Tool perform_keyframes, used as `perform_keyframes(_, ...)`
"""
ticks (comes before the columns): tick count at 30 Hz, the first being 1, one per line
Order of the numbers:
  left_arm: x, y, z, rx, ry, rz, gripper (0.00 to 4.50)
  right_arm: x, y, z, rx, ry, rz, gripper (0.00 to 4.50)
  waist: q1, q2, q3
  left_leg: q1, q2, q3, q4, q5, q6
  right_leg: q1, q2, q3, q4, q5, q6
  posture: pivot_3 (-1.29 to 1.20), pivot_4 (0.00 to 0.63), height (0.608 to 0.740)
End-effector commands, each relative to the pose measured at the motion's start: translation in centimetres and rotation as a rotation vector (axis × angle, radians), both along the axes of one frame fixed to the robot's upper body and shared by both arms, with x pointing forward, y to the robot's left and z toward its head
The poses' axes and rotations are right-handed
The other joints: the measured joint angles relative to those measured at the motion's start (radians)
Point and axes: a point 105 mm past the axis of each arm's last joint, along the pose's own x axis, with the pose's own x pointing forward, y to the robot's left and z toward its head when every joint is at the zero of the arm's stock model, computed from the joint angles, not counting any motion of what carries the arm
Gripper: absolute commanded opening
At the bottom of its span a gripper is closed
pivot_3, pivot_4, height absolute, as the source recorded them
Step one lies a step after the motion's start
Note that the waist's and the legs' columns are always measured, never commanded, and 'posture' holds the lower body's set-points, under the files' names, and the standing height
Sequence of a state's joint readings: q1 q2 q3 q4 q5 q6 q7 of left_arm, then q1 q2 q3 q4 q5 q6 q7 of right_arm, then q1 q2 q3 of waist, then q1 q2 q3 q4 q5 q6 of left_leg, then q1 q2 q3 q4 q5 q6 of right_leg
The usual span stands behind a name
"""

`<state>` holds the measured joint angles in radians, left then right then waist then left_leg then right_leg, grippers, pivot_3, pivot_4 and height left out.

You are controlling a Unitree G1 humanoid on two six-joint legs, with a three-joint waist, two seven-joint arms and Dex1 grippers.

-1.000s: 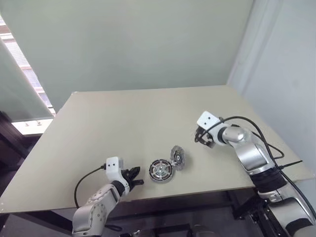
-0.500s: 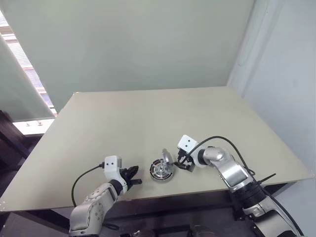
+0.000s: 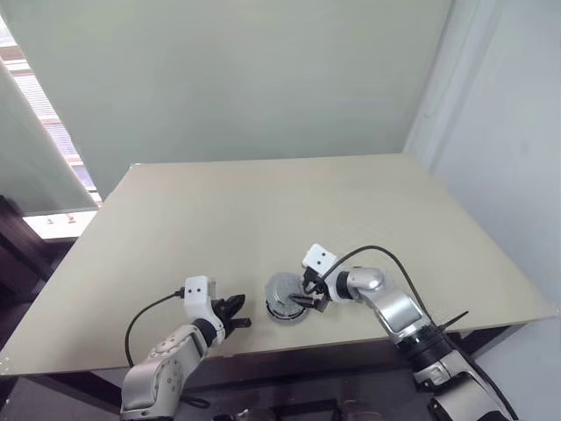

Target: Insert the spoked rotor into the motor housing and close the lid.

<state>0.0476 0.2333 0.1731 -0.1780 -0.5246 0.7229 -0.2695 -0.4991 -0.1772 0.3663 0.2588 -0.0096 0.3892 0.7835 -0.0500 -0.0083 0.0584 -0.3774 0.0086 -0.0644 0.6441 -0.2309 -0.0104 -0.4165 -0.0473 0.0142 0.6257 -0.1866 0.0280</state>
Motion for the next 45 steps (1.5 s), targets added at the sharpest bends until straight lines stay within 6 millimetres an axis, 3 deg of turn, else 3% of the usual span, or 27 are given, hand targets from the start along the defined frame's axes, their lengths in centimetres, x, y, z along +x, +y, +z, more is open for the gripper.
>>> perform_keyframes(1, 0.6, 0.0, 1.7, 0.015, -0.065, -0.007, 0.00, 0.3, 0.2, 1.7, 0.088, -0.029, 0.041, 4.49, 0.000, 0.000, 0.000, 0.000, 0.000, 0.000, 0.000, 0.000, 0.000, 0.000, 0.000, 0.000, 0.000, 0.000, 0.000, 0.00, 0.000, 0.740)
perform_keyframes(7, 0.7, 0.1, 1.9, 0.021, -0.070, -0.008, 0.00, -0.1, 0.9, 2.1, 0.171, -0.008, 0.081, 4.49, 0.000, 0.000, 0.000, 0.000, 0.000, 0.000, 0.000, 0.000, 0.000, 0.000, 0.000, 0.000, 0.000, 0.000, 0.000, 0.00, 0.000, 0.740)
perform_keyframes(20, 0.3, 0.5, 2.1, 0.037, -0.070, -0.011, 0.00, -0.9, 2.1, 0.3, 0.159, 0.040, 0.110, 4.49, 0.000, 0.000, 0.000, 0.000, 0.000, 0.000, 0.000, 0.000, 0.000, 0.000, 0.000, 0.000, 0.000, 0.000, 0.000, 0.00, 0.000, 0.740)
perform_keyframes(23, 0.3, 0.5, 2.1, 0.040, -0.070, -0.012, 0.00, -0.9, 2.1, 0.2, 0.151, 0.040, 0.108, 3.93, 0.000, 0.000, 0.000, 0.000, 0.000, 0.000, 0.000, 0.000, 0.000, 0.000, 0.000, 0.000, 0.000, 0.000, 0.000, 0.00, 0.000, 0.740)
perform_keyframes(25, 0.3, 0.5, 2.1, 0.041, -0.070, -0.013, 0.00, -0.9, 2.1, 0.1, 0.146, 0.042, 0.108, 3.24, 0.000, 0.000, 0.000, 0.000, 0.000, 0.000, 0.000, 0.000, 0.000, 0.000, 0.000, 0.000, 0.000, 0.000, 0.000, 0.00, 0.000, 0.740)
perform_keyframes(27, 0.3, 0.5, 2.1, 0.040, -0.069, -0.015, 0.00, -0.8, 2.1, 0.1, 0.136, 0.051, 0.111, 3.20, 0.000, 0.000, 0.000, 0.000, 0.000, 0.000, 0.000, 0.000, 0.000, 0.000, 0.000, 0.000, 0.000, 0.000, 0.000, 0.00, 0.000, 0.740)
perform_keyframes(45, 0.4, -0.3, 1.9, 0.031, -0.067, -0.035, 0.00, -1.4, 2.6, -1.9, -0.224, 0.121, 0.133, 3.20, 0.000, 0.000, 0.000, 0.001, 0.000, 0.000, 0.000, 0.000, 0.000, 0.001, 0.000, 0.000, 0.001, 0.000, 0.000, 0.00, 0.000, 0.740)
